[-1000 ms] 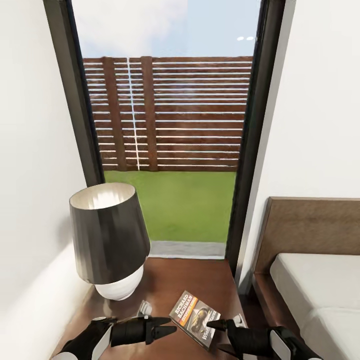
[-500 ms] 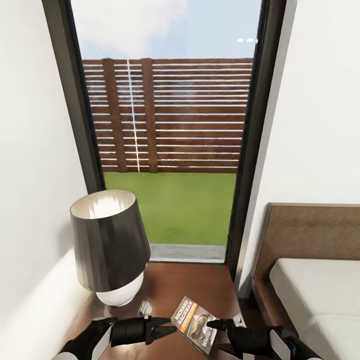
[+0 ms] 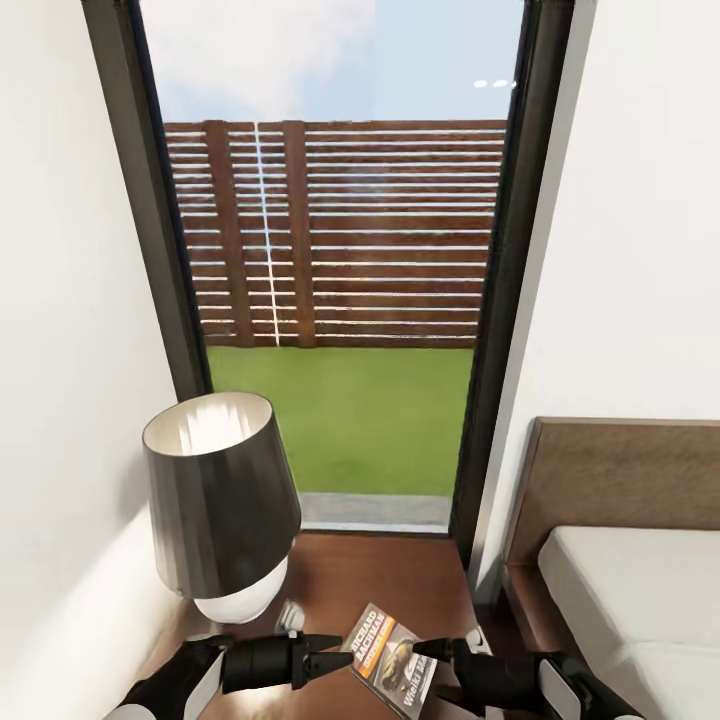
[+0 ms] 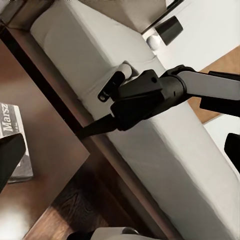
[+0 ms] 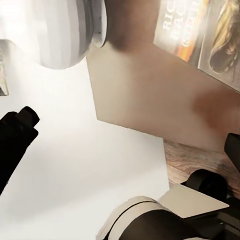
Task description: In the bedroom, move the book from the bed onto either nightstand, and place the two sandals side by side next to the bed.
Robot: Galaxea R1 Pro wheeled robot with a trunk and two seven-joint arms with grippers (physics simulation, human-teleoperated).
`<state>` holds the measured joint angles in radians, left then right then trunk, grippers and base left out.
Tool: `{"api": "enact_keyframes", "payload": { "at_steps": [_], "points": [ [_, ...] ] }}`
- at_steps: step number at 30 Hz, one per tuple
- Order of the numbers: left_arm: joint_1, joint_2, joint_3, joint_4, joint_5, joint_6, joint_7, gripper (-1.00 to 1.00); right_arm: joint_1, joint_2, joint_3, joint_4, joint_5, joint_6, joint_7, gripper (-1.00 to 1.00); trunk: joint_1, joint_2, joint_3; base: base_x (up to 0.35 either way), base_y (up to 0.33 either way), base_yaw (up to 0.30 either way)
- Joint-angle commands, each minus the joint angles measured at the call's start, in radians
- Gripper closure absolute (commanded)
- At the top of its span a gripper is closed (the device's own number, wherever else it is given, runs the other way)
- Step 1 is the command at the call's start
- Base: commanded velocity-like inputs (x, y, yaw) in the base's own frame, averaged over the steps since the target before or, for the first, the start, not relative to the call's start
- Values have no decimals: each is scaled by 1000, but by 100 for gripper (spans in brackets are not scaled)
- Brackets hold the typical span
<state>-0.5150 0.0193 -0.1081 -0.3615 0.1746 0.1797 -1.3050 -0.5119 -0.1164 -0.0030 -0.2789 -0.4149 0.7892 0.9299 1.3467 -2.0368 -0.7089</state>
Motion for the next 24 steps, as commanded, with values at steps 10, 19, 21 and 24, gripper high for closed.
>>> {"api": "enact_keyframes", "payload": {
  "at_steps": [10, 19, 21, 24],
  "points": [
    [-1, -13, -10, 2, 8, 8, 144, -100, 0, -6, 7, 1, 12, -330, 1, -100, -39, 70, 30, 0, 0, 0],
    [-1, -18, -11, 35, 5, -21, 202, -100, 6, -156, 11, 10, 18, -495, 139, -100, -73, 133, 59, 0, 0, 0],
    [-1, -18, -11, 37, 5, -26, 203, -100, 7, -165, 12, 14, 20, -519, 165, -100, -81, 147, 65, 0, 0, 0],
    [-1, -18, -11, 37, 5, -28, 204, -100, 9, -170, 12, 17, 51, -534, 178, -100, -92, 168, 74, 0, 0, 0]
  ]
}}
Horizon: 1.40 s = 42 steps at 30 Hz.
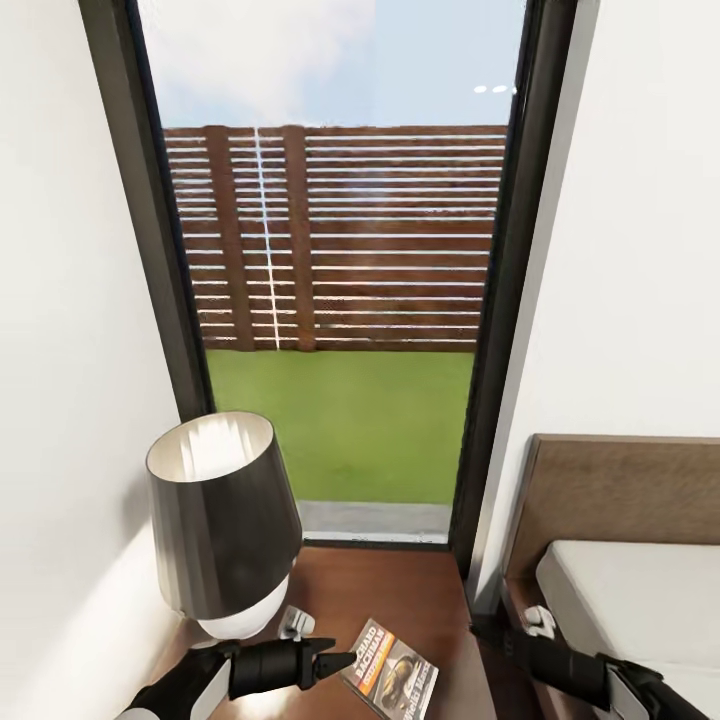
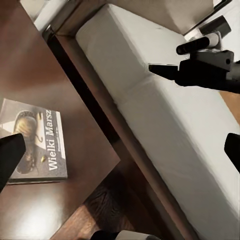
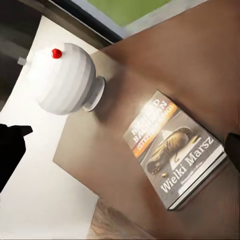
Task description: In the bedroom, move the book from the bed onto either nightstand, and place the two sandals side by side next to the bed.
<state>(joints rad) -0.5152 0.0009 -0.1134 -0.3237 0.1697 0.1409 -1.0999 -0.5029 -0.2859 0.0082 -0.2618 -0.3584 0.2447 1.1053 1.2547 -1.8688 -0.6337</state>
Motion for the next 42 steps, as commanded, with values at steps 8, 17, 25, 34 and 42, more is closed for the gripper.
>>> {"api": "enact_keyframes", "payload": {
  "at_steps": [8, 17, 25, 34, 42],
  "points": [
    [0, 0, -6, 1, 10, 8, 59, -100, 3, -1, 1, 8, 263, -108, 7, -100, -31, 56, 24, 0, 0, 0],
    [0, 0, -6, 78, 9, -22, 87, -100, 3, 0, 1, 85, 285, -150, 5, -100, -65, 119, 52, 0, 0, 0],
    [0, -16, -6, 160, 7, -99, 157, -100, 3, 9, 2, 157, 286, -150, -2, -100, -96, 175, 77, 0, 0, 0],
    [0, -20, -6, 167, 7, -104, 163, -100, 3, 10, 2, 162, 285, -150, -4, -100, -131, 238, 106, 0, 0, 0],
    [0, -21, -6, 170, 8, -121, 204, -100, 3, 10, 1, 162, 284, -152, -6, -100, -161, 294, 131, 0, 0, 0]
  ]
}}
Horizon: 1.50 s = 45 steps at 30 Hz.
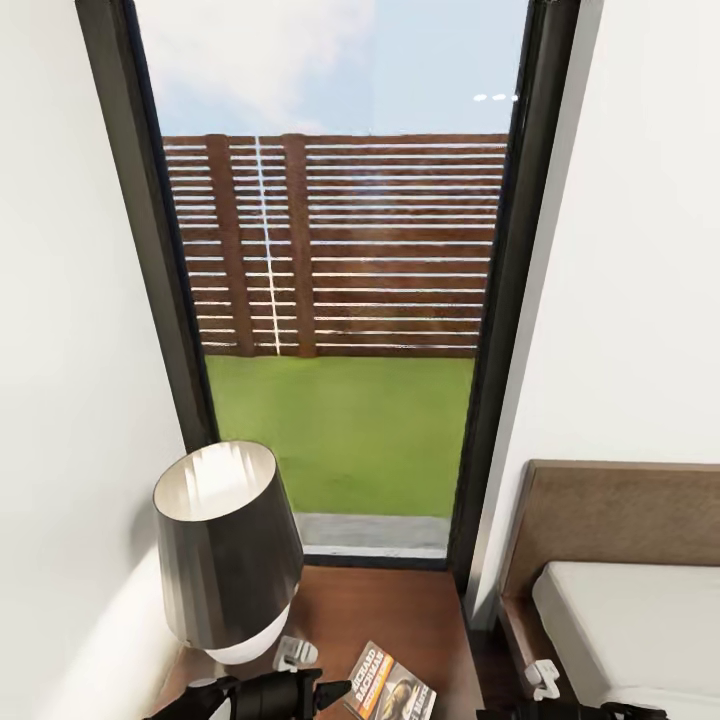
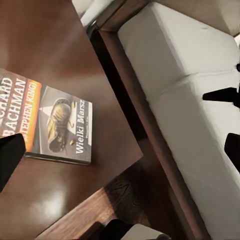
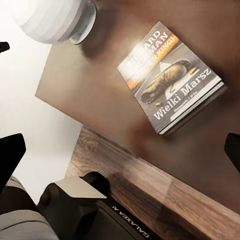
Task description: In the bedroom, move the book from the bed onto either nightstand, and place the two sandals side by side next to the bed.
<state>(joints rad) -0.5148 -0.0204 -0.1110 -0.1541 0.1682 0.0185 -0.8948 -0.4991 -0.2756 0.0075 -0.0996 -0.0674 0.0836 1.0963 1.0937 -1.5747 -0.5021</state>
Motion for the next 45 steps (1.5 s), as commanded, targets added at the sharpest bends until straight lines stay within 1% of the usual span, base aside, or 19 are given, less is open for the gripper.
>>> {"api": "enact_keyframes", "payload": {
  "at_steps": [1, 3, 4, 6, 7, 10, 13, 21, 27, 29, 30, 33, 35, 36, 37, 38, 39, 42, 45],
  "points": [
    [-1, 0, -9, 5, 10, -7, 23, -100, -1, 0, 2, 0, -7, 9, 3, -100, -4, 7, 2, 0, 0, 0],
    [-1, -6, -9, 29, 10, -30, 85, -100, -1, 0, 2, 3, -8, 9, 2, -100, -12, 21, 8, 0, 0, 0],
    [-1, -19, -9, 68, 10, -88, 204, -100, 0, 0, 2, 30, -8, 8, 1, -100, -16, 28, 12, 0, 0, 0],
    [-1, -31, -10, 84, 10, -112, 269, -100, -1, 0, 2, 51, -8, 8, 1, -100, -23, 42, 18, 0, 0, 0],
    [-1, -46, -9, 95, 9, -121, 317, -100, -1, 0, 2, 60, -8, -3, 1, -100, -27, 49, 21, 0, 0, 0],
    [-1, -66, -10, 108, 9, -128, 397, -100, 0, 0, 2, 67, -8, -48, 1, -100, -39, 70, 30, 0, 0, 0],
    [-1, -71, -9, 118, 9, -130, 430, -100, -1, -1, 2, 69, -8, -64, 1, -100, -50, 91, 40, 0, 0, 0],
    [-1, -73, -9, 131, 10, -132, 456, -100, 0, -1, 2, 76, -8, -72, 1, -100, -81, 147, 65, 0, 0, 0],
    [1, -72, -8, 132, 11, -132, 504, -100, -1, -1, 2, 130, -8, -73, -1, -100, -104, 189, 84, 0, 0, 0],
    [5, -71, -7, 132, 11, -132, 528, -100, -1, -1, 2, 135, -8, -73, -1, -100, -111, 203, 90, 0, 0, 0],
    [6, -71, -7, 133, 12, -132, 550, -100, -1, -1, 2, 136, -8, -73, -1, -100, -115, 210, 93, 0, 0, 0],
    [11, -71, -8, 133, 11, -138, 647, -100, 0, -1, 2, 143, -8, -73, -2, -100, -127, 231, 102, 0, 0, 0],
    [12, -72, -9, 133, 12, -161, 717, -100, 0, -1, 2, 152, -8, -73, -2, -100, -134, 245, 109, 0, 0, 0],
    [13, -73, -9, 133, 12, -171, 746, -100, 0, -1, 2, 157, -8, -74, -2, -100, -138, 252, 112, 0, 0, 0],
    [13, -73, -9, 133, 13, -174, 758, -100, 0, -1, 2, 158, -8, -74, -2, -100, -142, 259, 115, 0, 0, 0],
    [15, -78, -9, 133, 13, -180, 783, -100, 0, -1, 2, 162, -8, -74, -2, -100, -146, 266, 118, 0, 0, 0],
    [23, -81, -9, 133, 14, -183, 795, -100, 0, -1, 2, 164, -7, -74, -2, -100, -150, 273, 121, 0, 0, 0],
    [56, -83, -9, 133, 14, -184, 803, -100, 1, -1, 2, 165, -8, -74, -2, -100, -161, 294, 131, 0, 0, 0],
    [95, -79, -7, 133, 14, -185, 805, -100, 5, -3, 2, 177, -8, -74, -2, -100, -173, 315, 140, 0, 0, 0]
  ]
}}
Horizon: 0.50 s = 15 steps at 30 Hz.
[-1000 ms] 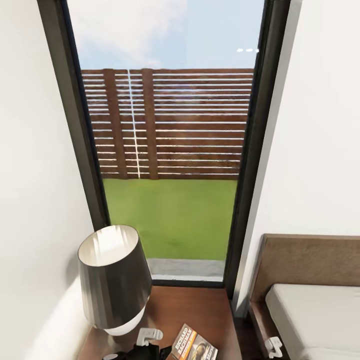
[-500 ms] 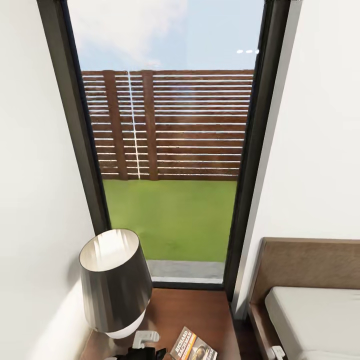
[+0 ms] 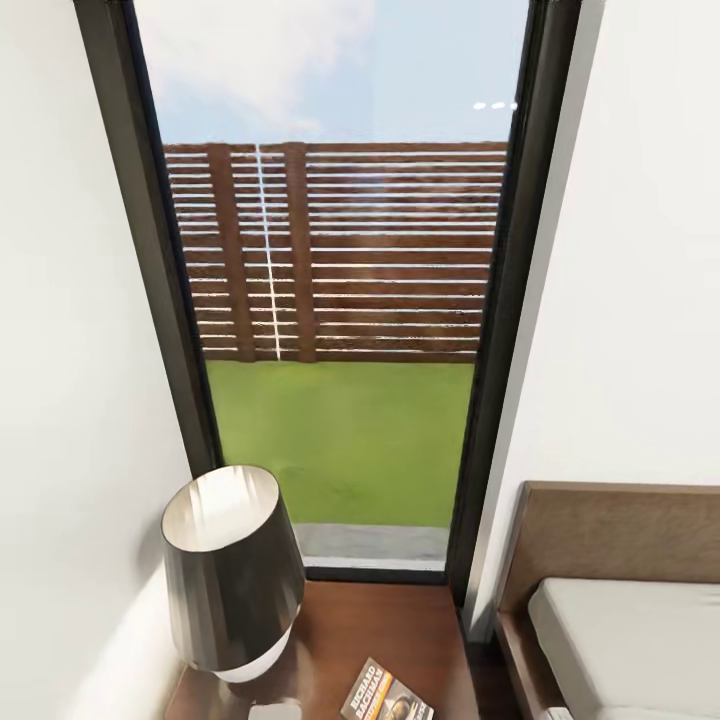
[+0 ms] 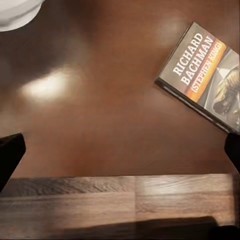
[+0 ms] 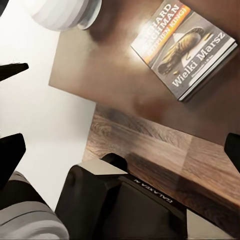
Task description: In the bedroom, move the book from the bed onto either nightstand, and place the two sandals side by side next to the bed.
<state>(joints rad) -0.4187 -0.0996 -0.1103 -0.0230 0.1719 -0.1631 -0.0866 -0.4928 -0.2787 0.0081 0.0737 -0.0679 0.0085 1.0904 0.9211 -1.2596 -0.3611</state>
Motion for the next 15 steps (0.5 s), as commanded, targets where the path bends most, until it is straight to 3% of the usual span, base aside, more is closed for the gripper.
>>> {"api": "enact_keyframes", "payload": {
  "at_steps": [1, 6, 11, 15],
  "points": [
    [4, 1, -8, 2, 11, -4, -3, -100, 0, -1, 1, 5, -7, 1, 4, -100, -4, 7, 2, 0, 0, 0],
    [75, 3, -8, 1, 9, -7, -3, -100, 11, -7, 1, 8, -6, 2, 3, -100, -23, 42, 18, 0, 0, 0],
    [108, 10, -9, 1, 7, -8, -4, -100, 123, -6, 1, 8, -6, 2, -15, -100, -42, 77, 33, 0, 0, 0],
    [112, 13, -9, 1, 5, -8, -4, -100, 145, -5, 1, 7, -6, 2, -54, -100, -58, 105, 46, 0, 0, 0]
  ]
}}
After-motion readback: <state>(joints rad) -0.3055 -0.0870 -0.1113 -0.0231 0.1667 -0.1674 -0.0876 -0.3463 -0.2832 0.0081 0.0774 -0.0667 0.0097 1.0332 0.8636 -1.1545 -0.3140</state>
